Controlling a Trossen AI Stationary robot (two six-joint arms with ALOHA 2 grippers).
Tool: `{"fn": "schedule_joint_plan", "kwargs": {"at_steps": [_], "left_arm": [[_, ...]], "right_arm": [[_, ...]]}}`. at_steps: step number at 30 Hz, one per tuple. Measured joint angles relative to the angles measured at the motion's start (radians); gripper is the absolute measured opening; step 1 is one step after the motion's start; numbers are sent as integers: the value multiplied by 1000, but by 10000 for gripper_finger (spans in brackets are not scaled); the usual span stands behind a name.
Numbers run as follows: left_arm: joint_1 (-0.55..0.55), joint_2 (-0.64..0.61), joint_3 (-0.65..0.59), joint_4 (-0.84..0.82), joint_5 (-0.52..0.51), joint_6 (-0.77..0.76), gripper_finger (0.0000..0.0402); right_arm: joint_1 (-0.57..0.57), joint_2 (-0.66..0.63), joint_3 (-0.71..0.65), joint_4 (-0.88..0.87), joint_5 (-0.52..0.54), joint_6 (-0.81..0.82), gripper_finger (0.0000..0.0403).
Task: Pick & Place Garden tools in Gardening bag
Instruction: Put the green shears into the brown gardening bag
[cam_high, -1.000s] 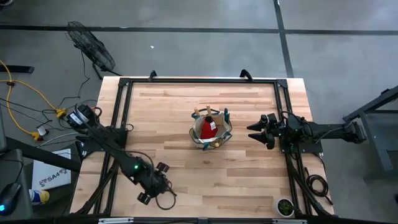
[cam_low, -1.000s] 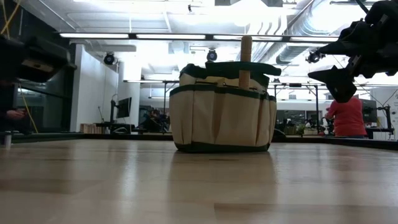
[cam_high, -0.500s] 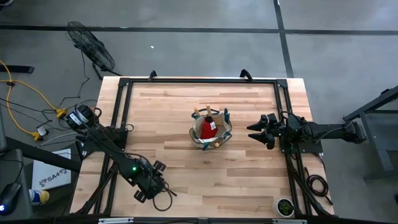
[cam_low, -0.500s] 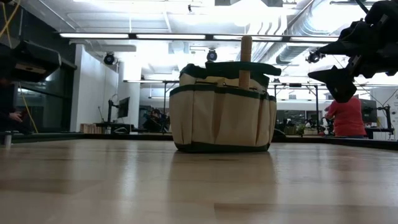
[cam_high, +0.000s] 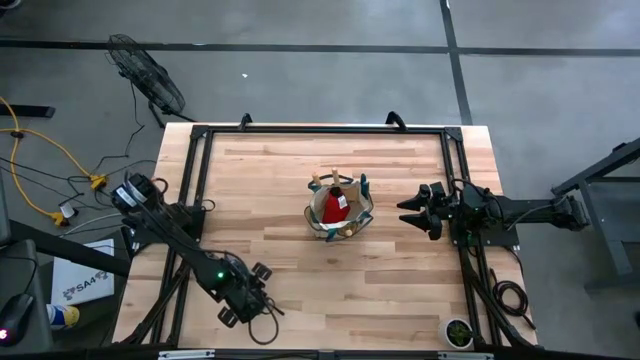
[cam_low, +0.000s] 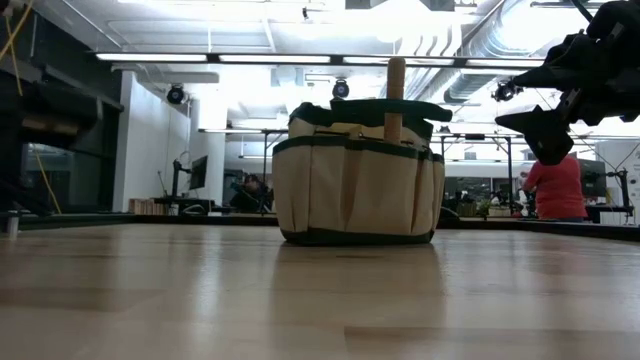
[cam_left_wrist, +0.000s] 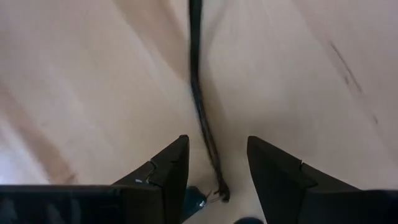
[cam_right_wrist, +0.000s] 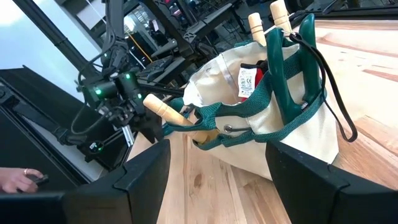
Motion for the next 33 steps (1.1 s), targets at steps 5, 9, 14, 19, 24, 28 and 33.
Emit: {"fn": "schedule_joint_plan", "kwargs": {"at_steps": [5,9,14,19,24,28,33], "left_arm": [[0,52,5,8,7,-25,156],[0,69,5,10,23,-34,156],[0,71,4,9,24,-34,147],[0,73,2,9,37,-84,111],[0,74,2,10,38,-166,69],[0,75,1,10,40,-174,41],[0,75,0,11,41,-174,14]], "right_arm": [[0,0,0,0,0,0,256],[0,0,0,0,0,0,256],[0,0,0,0,0,0,256],[0,0,0,0,0,0,256],[0,0,0,0,0,0,256],[0,0,0,0,0,0,256],[0,0,0,0,0,0,256]]}}
